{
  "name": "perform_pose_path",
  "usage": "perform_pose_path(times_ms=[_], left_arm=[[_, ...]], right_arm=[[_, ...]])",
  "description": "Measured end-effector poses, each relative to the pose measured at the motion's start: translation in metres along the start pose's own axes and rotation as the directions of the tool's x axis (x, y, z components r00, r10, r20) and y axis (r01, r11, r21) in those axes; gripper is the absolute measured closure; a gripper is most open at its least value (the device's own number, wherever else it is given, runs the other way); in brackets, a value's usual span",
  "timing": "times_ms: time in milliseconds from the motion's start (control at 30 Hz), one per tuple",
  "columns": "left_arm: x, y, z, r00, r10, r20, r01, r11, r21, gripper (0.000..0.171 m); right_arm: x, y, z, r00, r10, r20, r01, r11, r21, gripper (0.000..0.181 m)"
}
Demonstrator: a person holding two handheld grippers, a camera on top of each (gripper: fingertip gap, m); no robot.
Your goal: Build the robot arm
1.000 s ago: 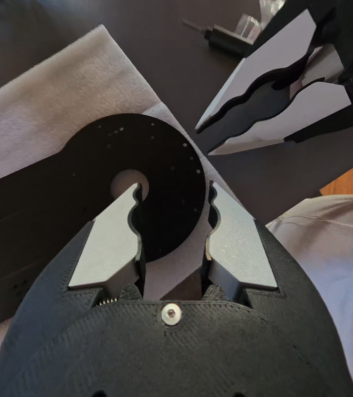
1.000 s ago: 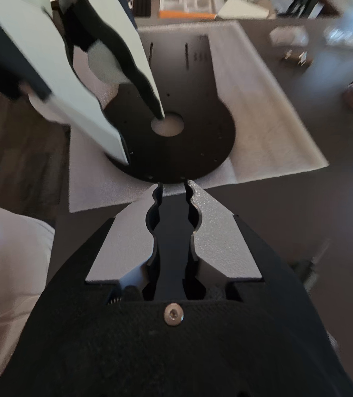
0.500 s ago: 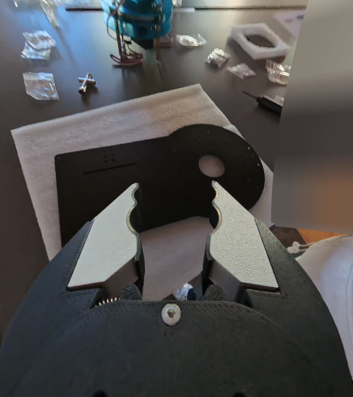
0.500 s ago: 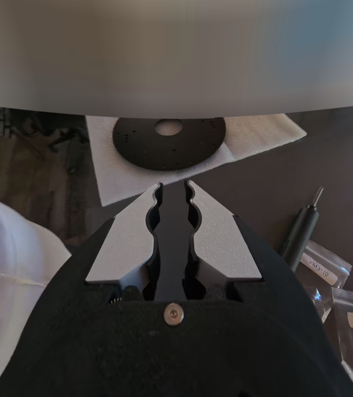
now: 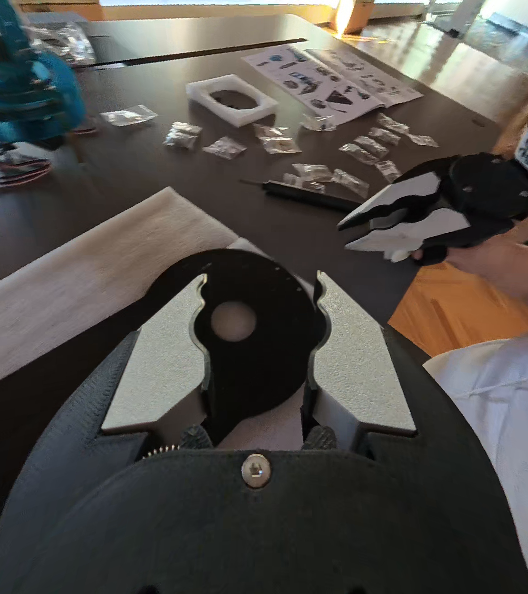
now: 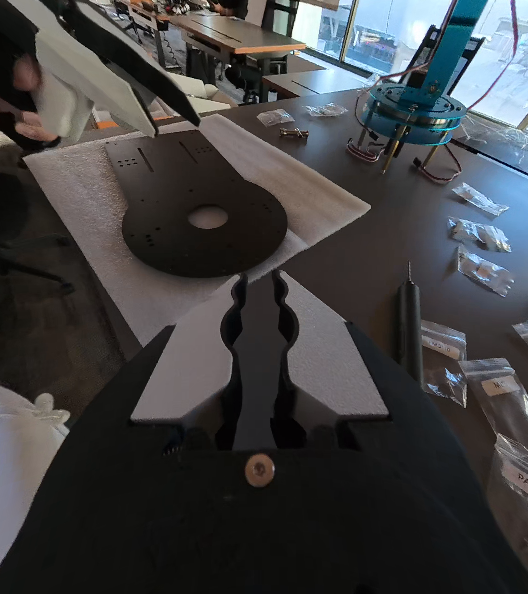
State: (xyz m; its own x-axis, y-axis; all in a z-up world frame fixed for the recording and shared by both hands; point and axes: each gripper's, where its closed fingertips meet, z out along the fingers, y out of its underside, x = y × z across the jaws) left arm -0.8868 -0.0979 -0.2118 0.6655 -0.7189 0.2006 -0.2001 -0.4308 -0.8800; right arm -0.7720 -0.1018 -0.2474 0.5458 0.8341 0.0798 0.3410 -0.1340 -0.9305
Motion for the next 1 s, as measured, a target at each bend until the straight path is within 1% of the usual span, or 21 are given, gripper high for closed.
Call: perform_pose_path(times_ms=[67,133,200,300,367,433,533,633,700,733,767,833,933,1000], left_arm=[[0.016,-0.01,0.017,0.998,0.009,-0.057,-0.008,1.0,0.006,0.109],[0.027,-0.024,0.033,0.996,0.032,-0.079,-0.031,0.999,0.016,0.11],[0.033,-0.038,0.049,0.996,0.066,-0.062,-0.066,0.998,0.005,0.107],[0.046,-0.059,0.068,0.993,0.117,0.0,-0.117,0.993,0.002,0.1],[0.053,-0.062,0.08,0.991,0.121,0.047,-0.12,0.992,-0.028,0.09],[0.06,-0.056,0.093,0.991,0.106,0.081,-0.1,0.992,-0.08,0.084],[0.063,-0.041,0.104,0.982,0.105,0.159,-0.082,0.985,-0.15,0.082],[0.063,-0.022,0.106,0.968,0.09,0.236,-0.047,0.983,-0.18,0.083],[0.062,-0.012,0.101,0.961,0.066,0.267,-0.018,0.983,-0.181,0.083],[0.059,-0.008,0.095,0.954,0.067,0.291,-0.015,0.984,-0.178,0.083],[0.055,-0.004,0.089,0.949,0.069,0.308,-0.013,0.984,-0.18,0.082],[0.048,0.011,0.078,0.942,0.06,0.33,0.01,0.978,-0.207,0.073],[0.039,0.035,0.063,0.927,0.075,0.368,0.027,0.964,-0.265,0.067],[0.033,0.047,0.055,0.911,0.093,0.402,0.032,0.956,-0.293,0.065]], right_arm=[[0.001,0.001,-0.001,1.0,0.009,-0.001,-0.009,1.0,-0.005,0.165],[0.001,-0.003,-0.008,0.999,0.031,0.008,-0.032,0.999,0.023,0.165],[0.001,-0.006,-0.021,0.997,0.068,0.019,-0.069,0.996,0.058,0.165],[-0.001,0.0,-0.048,0.995,0.094,0.016,-0.095,0.993,0.065,0.163],[-0.003,0.01,-0.07,0.996,0.093,0.009,-0.094,0.995,0.047,0.161],[-0.003,0.023,-0.092,0.996,0.087,-0.002,-0.087,0.996,0.02,0.159],[-0.001,0.039,-0.118,0.997,0.083,-0.006,-0.083,0.997,0.009,0.159],[0.001,0.044,-0.129,0.992,0.123,0.019,-0.124,0.992,0.03,0.156],[-0.001,0.039,-0.131,0.988,0.145,0.059,-0.149,0.987,0.053,0.154],[-0.003,0.036,-0.13,0.988,0.132,0.078,-0.137,0.989,0.059,0.152],[-0.003,0.033,-0.129,0.991,0.098,0.086,-0.104,0.993,0.064,0.152],[0.001,0.025,-0.127,0.997,-0.008,0.08,0.001,0.996,0.084,0.149],[0.013,0.01,-0.118,0.981,-0.187,0.056,0.179,0.975,0.131,0.148],[0.013,0.005,-0.099,0.957,-0.263,0.124,0.249,0.961,0.119,0.149]])
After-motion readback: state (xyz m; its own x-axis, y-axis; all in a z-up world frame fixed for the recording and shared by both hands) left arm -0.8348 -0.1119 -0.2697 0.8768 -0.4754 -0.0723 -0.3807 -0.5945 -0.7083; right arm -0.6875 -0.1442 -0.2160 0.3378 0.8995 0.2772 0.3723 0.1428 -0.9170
